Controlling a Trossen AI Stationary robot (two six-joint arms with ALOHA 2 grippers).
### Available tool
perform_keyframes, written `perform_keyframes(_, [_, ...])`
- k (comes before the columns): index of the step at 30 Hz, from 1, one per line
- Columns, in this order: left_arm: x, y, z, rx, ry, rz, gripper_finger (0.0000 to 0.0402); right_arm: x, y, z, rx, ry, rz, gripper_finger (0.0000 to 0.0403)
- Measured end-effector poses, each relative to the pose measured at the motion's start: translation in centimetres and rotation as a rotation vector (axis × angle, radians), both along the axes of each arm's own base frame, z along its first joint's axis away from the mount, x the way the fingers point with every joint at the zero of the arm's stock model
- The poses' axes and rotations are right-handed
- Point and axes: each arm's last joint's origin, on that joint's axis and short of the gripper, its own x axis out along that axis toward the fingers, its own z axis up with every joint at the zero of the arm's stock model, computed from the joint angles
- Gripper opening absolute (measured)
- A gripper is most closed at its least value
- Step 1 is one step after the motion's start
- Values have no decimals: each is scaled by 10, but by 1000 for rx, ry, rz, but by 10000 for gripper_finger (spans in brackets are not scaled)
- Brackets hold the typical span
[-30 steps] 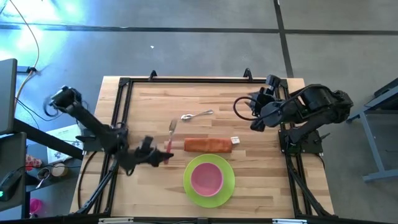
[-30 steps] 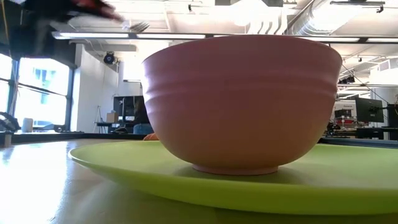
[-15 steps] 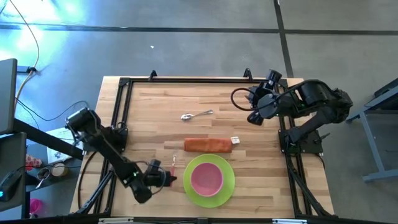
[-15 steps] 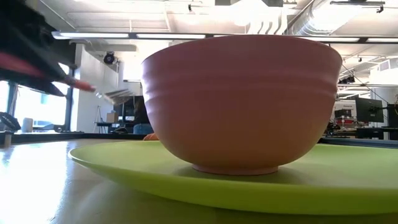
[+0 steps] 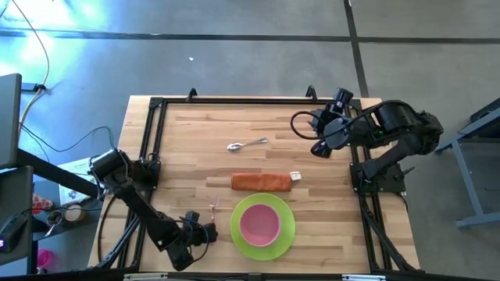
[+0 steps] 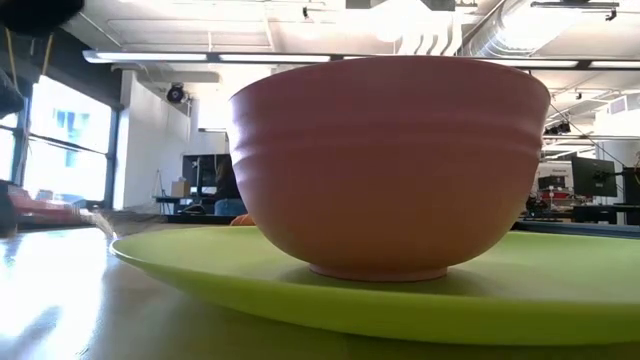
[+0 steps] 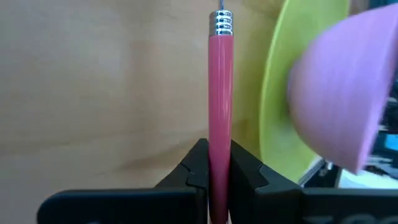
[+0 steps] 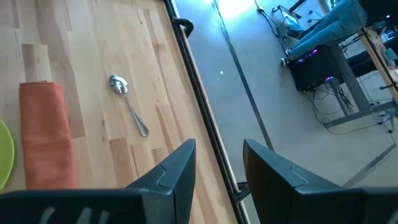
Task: Set table place
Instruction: Put the pink fork to the left of the green plate
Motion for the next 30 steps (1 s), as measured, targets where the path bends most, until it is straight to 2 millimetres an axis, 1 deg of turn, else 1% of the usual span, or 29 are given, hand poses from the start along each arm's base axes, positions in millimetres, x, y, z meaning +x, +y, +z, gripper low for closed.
perform_keyframes(3, [3,5,-6,6,60,2,14,0,0,0,-1,1,1,126])
perform_keyframes(4, [7,5,-8,4,64,2,14,0,0,0,0,-1,0,126])
perform_keyframes(12, [20,14,-7,-6,109,-32,16,0,0,0,-2,6,6,126])
perform_keyframes(14, [21,15,-8,-29,126,-41,33,0,0,0,-3,8,8,126])
perform_keyframes(19, [22,16,-8,-40,136,-43,111,0,0,0,-11,17,18,126])
perform_keyframes(23, [23,16,-7,-42,133,-44,156,0,0,0,-12,18,19,126])
perform_keyframes(26, [23,16,-6,-38,130,-58,174,0,0,0,-14,19,20,126])
perform_keyframes(30, [21,16,2,-79,163,-117,180,0,1,0,-22,27,31,126])
